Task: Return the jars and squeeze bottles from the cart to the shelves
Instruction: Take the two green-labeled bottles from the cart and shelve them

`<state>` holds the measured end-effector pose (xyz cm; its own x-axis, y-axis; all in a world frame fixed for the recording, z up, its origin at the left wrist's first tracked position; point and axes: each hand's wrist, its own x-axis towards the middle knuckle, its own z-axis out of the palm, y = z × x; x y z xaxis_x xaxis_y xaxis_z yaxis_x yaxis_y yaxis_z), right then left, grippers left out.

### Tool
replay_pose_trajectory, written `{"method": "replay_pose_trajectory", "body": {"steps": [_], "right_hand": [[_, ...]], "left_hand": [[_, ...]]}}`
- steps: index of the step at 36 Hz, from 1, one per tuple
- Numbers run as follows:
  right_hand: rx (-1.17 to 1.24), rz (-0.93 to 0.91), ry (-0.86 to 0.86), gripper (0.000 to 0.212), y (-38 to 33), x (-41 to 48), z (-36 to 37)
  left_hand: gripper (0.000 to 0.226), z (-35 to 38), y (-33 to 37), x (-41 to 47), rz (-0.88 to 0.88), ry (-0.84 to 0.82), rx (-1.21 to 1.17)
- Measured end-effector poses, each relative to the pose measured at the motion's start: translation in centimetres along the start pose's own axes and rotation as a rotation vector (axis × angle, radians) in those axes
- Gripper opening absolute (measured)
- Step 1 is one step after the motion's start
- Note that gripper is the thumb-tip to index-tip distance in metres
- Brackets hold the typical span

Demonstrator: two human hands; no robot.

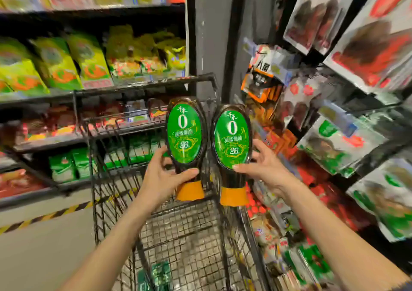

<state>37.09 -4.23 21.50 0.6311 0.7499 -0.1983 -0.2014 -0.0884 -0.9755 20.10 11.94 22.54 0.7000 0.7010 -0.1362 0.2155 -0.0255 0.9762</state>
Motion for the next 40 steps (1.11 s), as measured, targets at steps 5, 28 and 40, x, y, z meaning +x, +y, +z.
{"method": "replay_pose_trajectory", "body": {"steps": [5,28,40], "right_hand": [[-0.064,-0.122,0.116,0.069,-6.5,-5.2,-3.2],[-0.174,-0.462,0.942,0.062,-12.8,-50.6,-5.6],[-0.329,-0.509,1.485,0.062,-9.4,-77.3,5.7]], "left_hand": [[0.08,3.0,6.8,-1.2,0.184,-0.088,0.0],[0.078,18.6,17.5,-27.6,0.604,-0.869,-0.252],[0.087,23.0,17.7,-51.7,0.665,-1.377,-0.324]]}}
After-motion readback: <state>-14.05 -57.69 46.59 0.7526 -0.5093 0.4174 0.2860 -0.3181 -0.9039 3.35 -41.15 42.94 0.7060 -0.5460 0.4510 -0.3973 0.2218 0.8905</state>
